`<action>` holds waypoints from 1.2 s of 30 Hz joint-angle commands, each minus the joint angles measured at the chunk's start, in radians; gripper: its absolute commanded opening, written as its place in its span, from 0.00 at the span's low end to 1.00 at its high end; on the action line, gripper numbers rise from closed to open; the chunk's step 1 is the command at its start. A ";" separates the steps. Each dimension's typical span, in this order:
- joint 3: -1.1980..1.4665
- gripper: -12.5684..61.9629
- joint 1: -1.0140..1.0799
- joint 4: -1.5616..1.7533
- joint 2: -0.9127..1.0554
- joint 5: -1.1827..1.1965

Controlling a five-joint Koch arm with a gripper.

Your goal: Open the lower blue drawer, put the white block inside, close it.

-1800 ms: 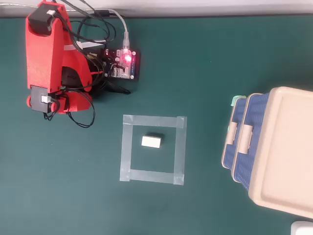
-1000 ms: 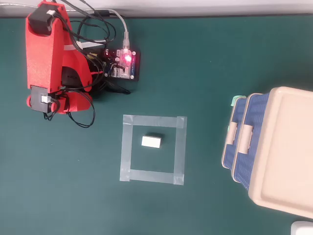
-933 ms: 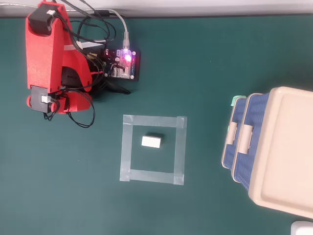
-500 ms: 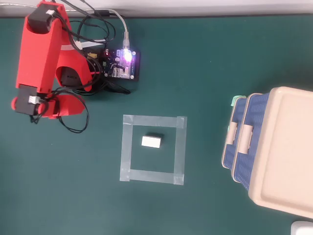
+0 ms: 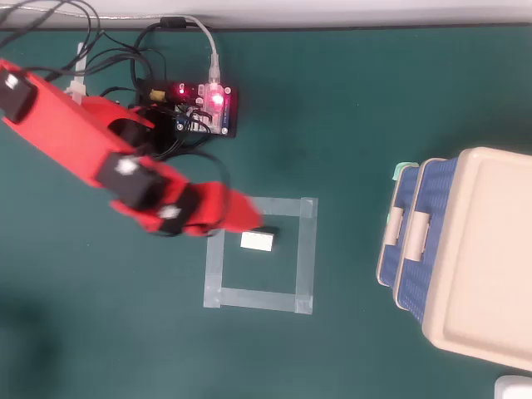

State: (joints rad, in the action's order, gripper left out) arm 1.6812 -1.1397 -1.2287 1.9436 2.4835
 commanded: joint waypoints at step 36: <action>-0.020 0.58 -0.230 2.028 -0.985 0.676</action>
State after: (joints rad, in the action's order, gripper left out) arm 1.7150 -1.3606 0.8023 0.9388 3.0787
